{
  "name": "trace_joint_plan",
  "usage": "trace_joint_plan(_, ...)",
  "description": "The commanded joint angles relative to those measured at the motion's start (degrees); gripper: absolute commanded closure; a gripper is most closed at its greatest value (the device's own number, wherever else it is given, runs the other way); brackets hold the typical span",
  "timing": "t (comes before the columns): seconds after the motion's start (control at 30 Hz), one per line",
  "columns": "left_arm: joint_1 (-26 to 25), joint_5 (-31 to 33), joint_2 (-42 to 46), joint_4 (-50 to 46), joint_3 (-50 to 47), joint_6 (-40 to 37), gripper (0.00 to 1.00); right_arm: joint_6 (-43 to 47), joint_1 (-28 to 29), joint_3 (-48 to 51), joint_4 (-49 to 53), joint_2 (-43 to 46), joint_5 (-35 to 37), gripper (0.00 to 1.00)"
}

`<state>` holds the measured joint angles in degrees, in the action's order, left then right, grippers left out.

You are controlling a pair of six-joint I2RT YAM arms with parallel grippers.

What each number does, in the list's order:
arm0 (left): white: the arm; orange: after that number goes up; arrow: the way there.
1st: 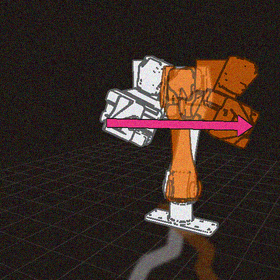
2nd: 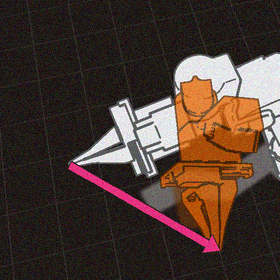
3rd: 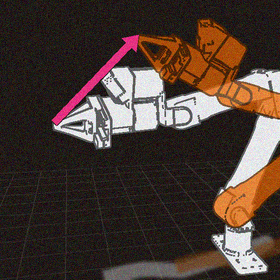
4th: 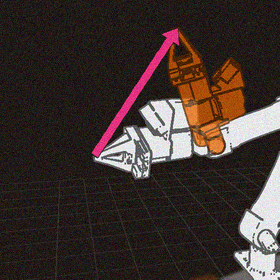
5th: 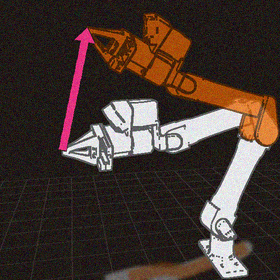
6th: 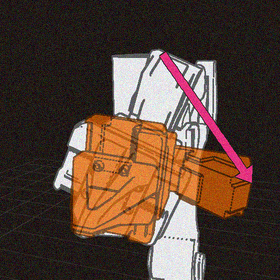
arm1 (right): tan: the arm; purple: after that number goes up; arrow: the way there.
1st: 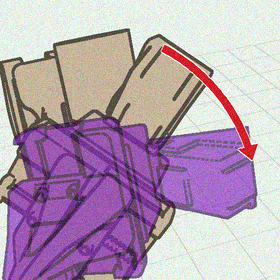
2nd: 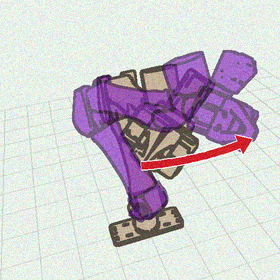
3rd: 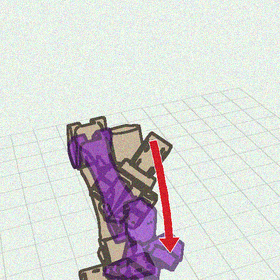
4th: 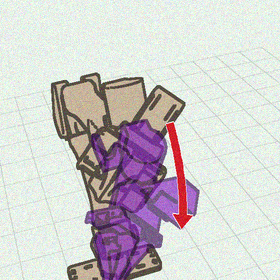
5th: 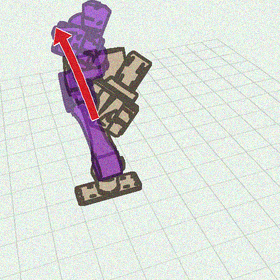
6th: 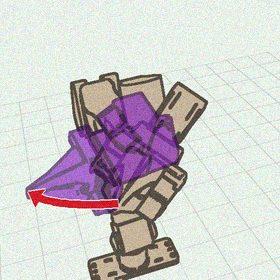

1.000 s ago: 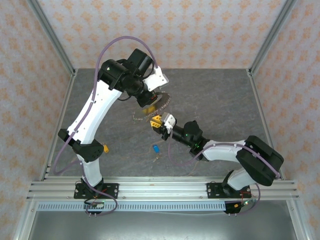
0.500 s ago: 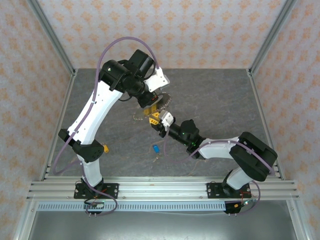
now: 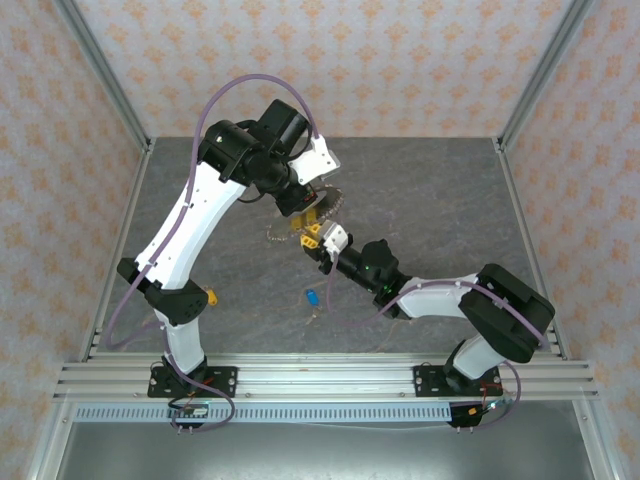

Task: Put the keys on the keyring

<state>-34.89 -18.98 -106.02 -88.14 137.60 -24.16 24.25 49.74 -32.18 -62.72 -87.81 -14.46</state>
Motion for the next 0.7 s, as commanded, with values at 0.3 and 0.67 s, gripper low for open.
trace_joint_plan(0.3,-0.7,1.2,2.5,-1.8,1.2,-1.2,1.00,1.6,0.3,3.9,-1.1,3.1,0.0,0.79)
trace_joint_plan(0.67,-1.0,1.5,2.7,-1.9,0.9,-1.3,1.00,1.3,0.3,5.4,-2.4,4.6,-2.0,0.79)
